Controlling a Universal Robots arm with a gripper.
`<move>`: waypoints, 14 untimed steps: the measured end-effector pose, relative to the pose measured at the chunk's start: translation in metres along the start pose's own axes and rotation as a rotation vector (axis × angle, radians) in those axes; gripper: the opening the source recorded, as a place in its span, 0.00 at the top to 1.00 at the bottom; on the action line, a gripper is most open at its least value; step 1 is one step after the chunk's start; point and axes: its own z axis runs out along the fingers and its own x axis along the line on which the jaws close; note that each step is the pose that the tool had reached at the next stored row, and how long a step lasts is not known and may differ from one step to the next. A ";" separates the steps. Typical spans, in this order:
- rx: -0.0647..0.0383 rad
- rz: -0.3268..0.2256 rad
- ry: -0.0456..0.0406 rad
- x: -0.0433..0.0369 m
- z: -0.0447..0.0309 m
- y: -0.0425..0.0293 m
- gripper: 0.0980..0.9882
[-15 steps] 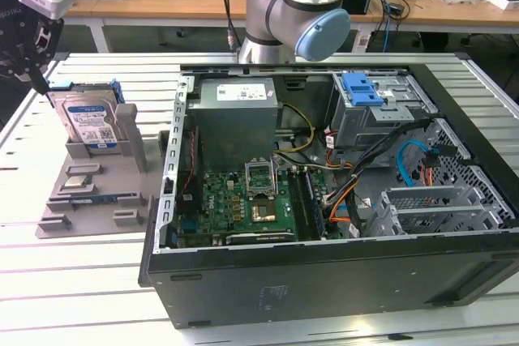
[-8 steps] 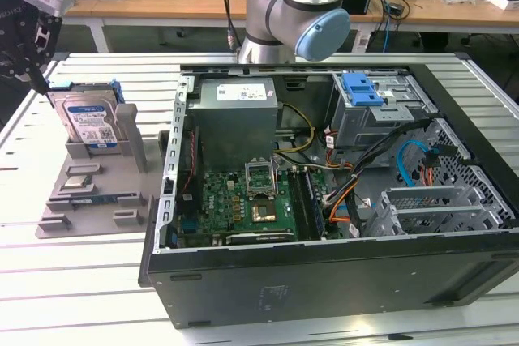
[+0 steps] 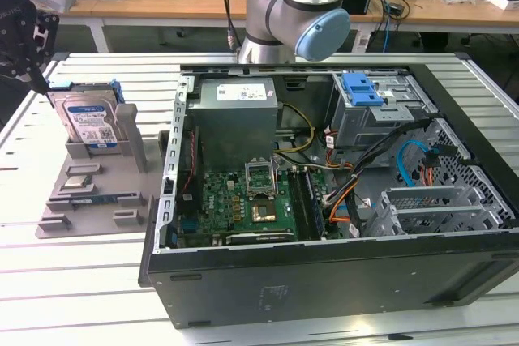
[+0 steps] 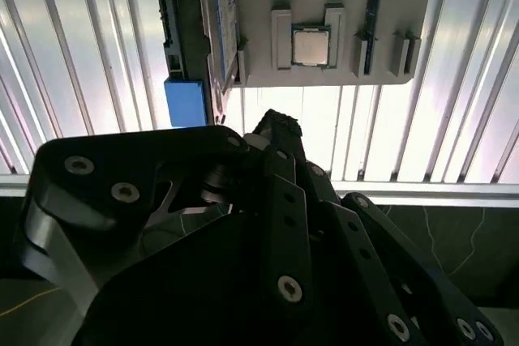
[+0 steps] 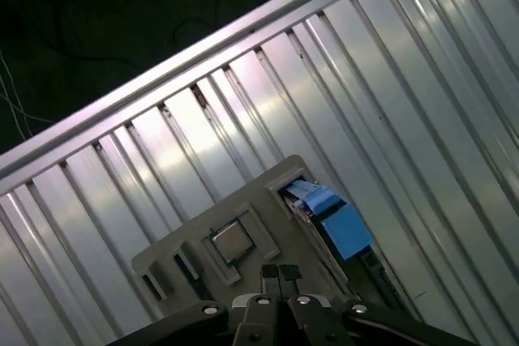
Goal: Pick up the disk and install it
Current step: 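Pick up the disk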
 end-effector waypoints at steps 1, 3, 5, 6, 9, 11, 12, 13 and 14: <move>-0.001 -0.021 0.0008 0.0000 0.0000 0.0000 0.99; -0.002 -0.062 0.0022 0.0000 0.0000 0.0000 0.99; -0.003 -0.101 0.0037 0.0000 0.0000 0.0000 0.99; -0.003 -0.119 0.0043 0.0000 0.0000 0.0000 0.99; -0.004 -0.153 0.0056 0.0000 0.0000 0.0000 0.99; -0.005 -0.187 0.0067 0.0000 0.0000 0.0000 0.99; -0.005 -0.199 0.0072 0.0000 0.0000 0.0000 0.99; -0.005 -0.216 0.0079 0.0000 0.0000 0.0000 0.99; -0.006 -0.239 0.0087 0.0000 0.0000 0.0000 0.99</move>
